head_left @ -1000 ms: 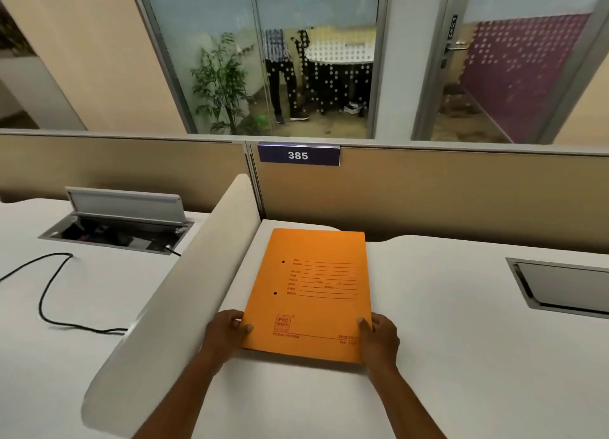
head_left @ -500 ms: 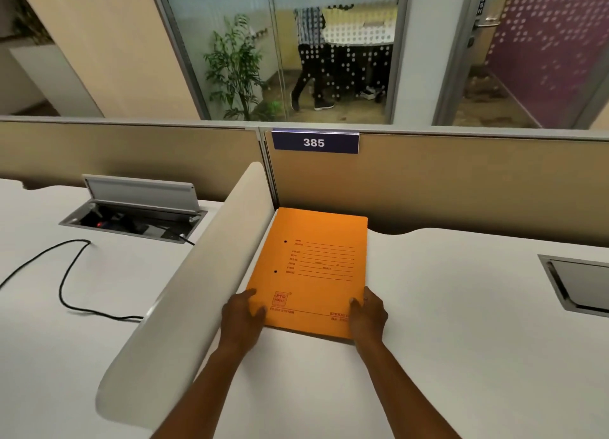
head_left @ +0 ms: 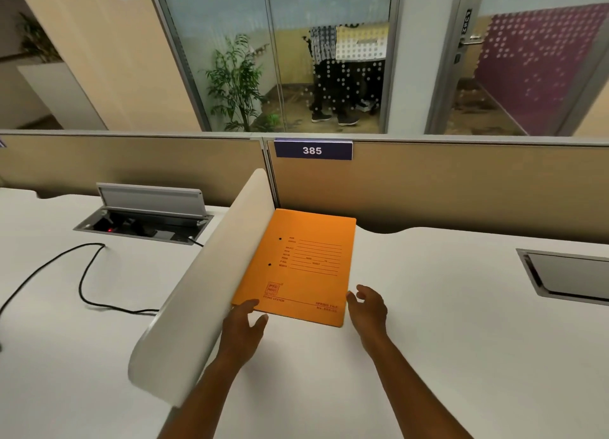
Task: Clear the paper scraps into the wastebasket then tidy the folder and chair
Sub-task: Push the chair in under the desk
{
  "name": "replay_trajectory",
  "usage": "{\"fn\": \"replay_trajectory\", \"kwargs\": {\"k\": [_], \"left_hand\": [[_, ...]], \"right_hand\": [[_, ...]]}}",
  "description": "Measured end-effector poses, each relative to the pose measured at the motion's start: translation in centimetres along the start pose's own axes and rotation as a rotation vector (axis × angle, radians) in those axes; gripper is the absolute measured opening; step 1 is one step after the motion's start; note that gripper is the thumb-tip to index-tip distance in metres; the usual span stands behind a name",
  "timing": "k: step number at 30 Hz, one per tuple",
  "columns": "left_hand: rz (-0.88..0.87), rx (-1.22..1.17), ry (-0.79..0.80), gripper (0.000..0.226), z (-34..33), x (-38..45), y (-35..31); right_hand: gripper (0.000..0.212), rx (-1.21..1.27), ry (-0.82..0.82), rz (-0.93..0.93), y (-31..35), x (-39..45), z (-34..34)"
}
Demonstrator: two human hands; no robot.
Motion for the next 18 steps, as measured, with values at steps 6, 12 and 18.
{"fn": "replay_trajectory", "kwargs": {"k": [6,12,18], "left_hand": [[-0.093,-0.039,-0.003,0.042,0.4,-4.6,-3.1],[-0.147,-0.190,-0.021,0.040,1.4,-11.9,-7.4],[-0.189,-0.286,0.028,0.036,1.6,-21.1,-9.4]], "right_hand": [[0.038,0.116,-0.076,0.026,-2.1,-5.5,5.8],[0.037,0.238,-0.163,0.093,-4.3,-12.9,12.3],[0.035,0.334,-0.218,0.167,-7.2,-22.5,17.8]]}}
Point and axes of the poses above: each hand's wrist, its own x-axis towards the middle knuckle, its own z-axis out of the back of the hand, y = z × x, the point moved 9 cm from there along x, towards the middle knuckle, and after that the axes turned 6 degrees about -z, right-handed, at the moved point
